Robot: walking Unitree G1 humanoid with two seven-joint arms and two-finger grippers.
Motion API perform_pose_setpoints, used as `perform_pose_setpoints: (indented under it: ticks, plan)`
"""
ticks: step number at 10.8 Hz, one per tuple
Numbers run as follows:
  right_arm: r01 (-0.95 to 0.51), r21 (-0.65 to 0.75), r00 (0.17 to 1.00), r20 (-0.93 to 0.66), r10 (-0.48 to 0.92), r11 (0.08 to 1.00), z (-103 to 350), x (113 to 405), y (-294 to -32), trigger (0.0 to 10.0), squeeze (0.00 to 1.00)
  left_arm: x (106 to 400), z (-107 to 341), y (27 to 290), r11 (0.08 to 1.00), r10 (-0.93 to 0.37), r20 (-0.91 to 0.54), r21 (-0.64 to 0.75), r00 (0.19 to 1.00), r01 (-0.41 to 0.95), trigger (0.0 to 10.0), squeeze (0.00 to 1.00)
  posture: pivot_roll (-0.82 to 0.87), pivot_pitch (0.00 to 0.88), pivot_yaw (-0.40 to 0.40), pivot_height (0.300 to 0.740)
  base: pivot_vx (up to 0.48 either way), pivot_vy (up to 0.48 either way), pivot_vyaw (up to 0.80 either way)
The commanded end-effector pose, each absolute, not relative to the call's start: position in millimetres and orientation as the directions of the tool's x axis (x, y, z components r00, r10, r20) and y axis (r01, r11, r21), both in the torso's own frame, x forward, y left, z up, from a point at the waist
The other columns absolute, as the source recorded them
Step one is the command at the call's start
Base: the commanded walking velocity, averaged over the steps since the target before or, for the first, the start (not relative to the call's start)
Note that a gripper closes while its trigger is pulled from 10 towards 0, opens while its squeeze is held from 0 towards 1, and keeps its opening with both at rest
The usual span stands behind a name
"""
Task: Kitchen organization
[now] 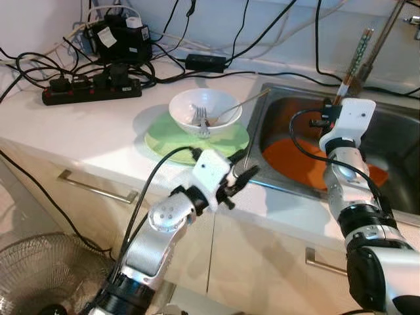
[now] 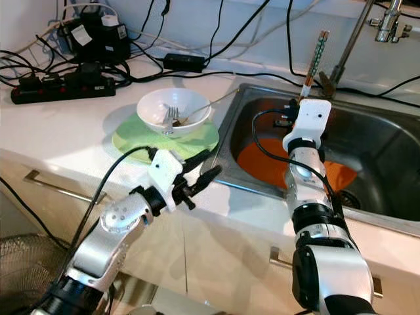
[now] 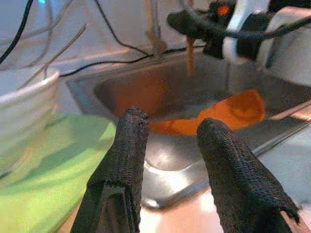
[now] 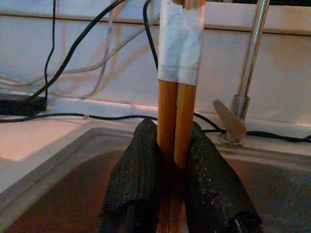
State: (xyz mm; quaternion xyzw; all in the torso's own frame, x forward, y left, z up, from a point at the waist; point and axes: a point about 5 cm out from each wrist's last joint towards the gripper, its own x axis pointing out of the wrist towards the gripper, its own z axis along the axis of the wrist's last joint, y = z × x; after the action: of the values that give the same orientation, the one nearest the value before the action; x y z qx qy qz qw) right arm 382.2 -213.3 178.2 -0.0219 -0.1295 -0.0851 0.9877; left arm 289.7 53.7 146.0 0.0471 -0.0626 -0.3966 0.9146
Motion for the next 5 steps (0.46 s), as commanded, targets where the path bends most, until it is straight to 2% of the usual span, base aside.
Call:
perform_pose_setpoints:
  ticks: [1, 3, 5]
  plan:
    - [0.183, -0.023, 0.949, 0.265, -0.171, 0.983, 179, 383, -214, 10.0, 0.00, 293, 143, 55, 0.693, -0.720, 0.080, 0.142, 0.690, 0.707, 10.0, 0.00, 0.23, 0.016, -0.030, 0.725, 0.000, 0.000, 0.00]
    - [0.180, -0.027, 0.955, 0.244, -0.168, 0.983, 174, 382, -213, 10.0, 0.00, 296, 138, 58, 0.718, -0.695, 0.075, 0.121, 0.715, 0.685, 10.0, 0.00, 0.23, 0.030, -0.034, 0.725, 0.000, 0.000, 0.00]
    - [0.182, -0.025, 0.972, 0.155, -0.176, 0.983, 158, 381, -212, 10.0, 0.00, 297, 132, 58, 0.717, -0.696, 0.061, 0.112, 0.716, 0.688, 10.0, 0.00, 0.23, 0.038, -0.036, 0.725, 0.000, 0.000, 0.00]
